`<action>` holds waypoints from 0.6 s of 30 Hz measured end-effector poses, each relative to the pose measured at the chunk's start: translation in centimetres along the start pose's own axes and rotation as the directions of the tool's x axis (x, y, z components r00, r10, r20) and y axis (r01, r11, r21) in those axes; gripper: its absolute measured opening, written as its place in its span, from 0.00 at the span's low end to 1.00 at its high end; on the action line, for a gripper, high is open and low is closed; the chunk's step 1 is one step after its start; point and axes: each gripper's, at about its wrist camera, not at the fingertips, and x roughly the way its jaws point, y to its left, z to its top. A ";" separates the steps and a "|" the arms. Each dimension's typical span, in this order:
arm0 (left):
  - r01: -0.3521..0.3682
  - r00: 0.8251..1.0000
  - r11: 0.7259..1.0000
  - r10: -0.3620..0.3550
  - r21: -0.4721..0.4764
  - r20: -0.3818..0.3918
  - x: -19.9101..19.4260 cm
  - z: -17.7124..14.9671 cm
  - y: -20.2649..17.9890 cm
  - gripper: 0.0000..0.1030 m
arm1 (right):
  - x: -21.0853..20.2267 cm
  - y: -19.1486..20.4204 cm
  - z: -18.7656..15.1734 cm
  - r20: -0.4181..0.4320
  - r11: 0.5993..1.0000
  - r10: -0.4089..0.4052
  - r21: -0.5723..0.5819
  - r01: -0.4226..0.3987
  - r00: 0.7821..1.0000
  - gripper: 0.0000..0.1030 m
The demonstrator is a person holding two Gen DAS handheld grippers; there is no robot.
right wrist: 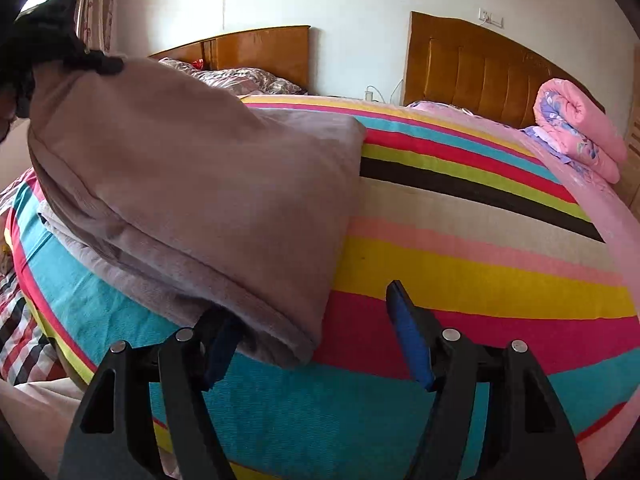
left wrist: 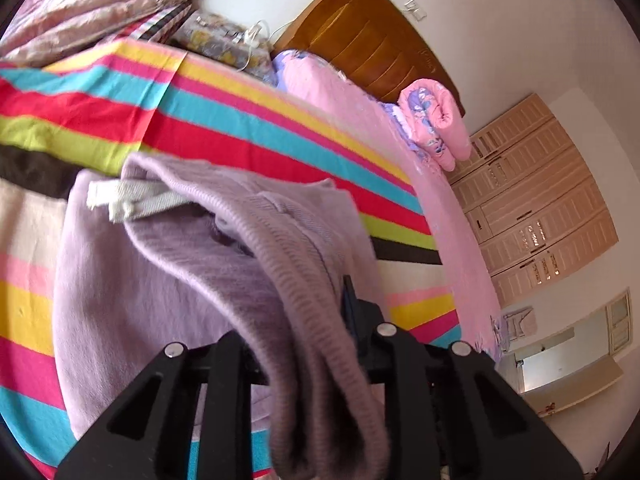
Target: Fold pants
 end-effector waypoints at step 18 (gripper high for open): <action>-0.003 0.995 0.980 0.023 -0.199 0.098 -1.7 -6.7 13.0 0.34 | -1.4 0.4 -0.5 -0.039 0.998 0.052 -0.035 -0.053 0.998 0.71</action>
